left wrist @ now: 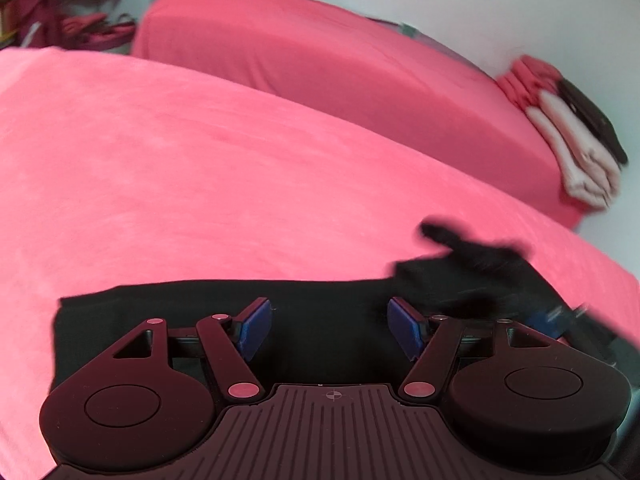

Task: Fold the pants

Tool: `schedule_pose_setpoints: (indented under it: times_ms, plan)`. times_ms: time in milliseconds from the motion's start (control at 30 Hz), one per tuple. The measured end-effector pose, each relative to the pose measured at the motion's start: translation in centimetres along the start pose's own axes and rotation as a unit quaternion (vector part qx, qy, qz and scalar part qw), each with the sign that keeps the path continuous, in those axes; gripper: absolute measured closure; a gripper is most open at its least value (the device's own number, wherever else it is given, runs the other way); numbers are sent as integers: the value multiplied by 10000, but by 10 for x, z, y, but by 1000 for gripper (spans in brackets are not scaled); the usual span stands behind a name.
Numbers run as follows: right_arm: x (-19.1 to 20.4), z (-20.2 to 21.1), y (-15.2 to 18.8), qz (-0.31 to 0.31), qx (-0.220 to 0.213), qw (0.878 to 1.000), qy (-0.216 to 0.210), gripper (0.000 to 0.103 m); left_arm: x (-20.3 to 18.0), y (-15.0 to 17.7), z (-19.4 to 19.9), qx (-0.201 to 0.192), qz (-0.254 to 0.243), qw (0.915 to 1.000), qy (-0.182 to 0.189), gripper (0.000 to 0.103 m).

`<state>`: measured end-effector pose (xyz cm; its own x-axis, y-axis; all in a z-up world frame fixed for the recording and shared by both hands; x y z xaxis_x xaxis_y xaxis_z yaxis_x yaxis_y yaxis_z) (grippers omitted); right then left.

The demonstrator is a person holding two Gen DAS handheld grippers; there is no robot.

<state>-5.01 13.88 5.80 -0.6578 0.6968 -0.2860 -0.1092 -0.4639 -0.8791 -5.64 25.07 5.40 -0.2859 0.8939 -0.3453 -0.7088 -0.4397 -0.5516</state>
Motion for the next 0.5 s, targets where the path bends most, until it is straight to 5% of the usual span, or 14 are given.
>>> schedule_pose_setpoints:
  times_ms: [100,167,233,500]
  plan:
    - [58,-22,34,1194,749,9887,-515,83,5,1,0,9,143,9999,10,0]
    - [82,-19,50,1773,654,9810,-436,66,1,1,-5,50,103,9999,51,0]
    - [96,-8,54,2215,230,9747,-213,26,-10,0,-13,88,-13,9999,124,0]
    - [89,45,52,2182,-397,9743,-386,21,-65,-7,-58,436,-827,9944,484,0]
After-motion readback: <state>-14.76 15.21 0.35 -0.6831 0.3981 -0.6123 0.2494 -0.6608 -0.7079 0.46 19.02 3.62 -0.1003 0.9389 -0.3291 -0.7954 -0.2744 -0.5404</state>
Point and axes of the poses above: each gripper's, at about its wrist camera, not at the fingertips, and z roughly against the way its jaws point, x to its left, y to its underside, the point moved 4 cm from there along -z, roughly the way its jaws point, and after that the axes turned 4 degrees about y, right-handed, at the moved point
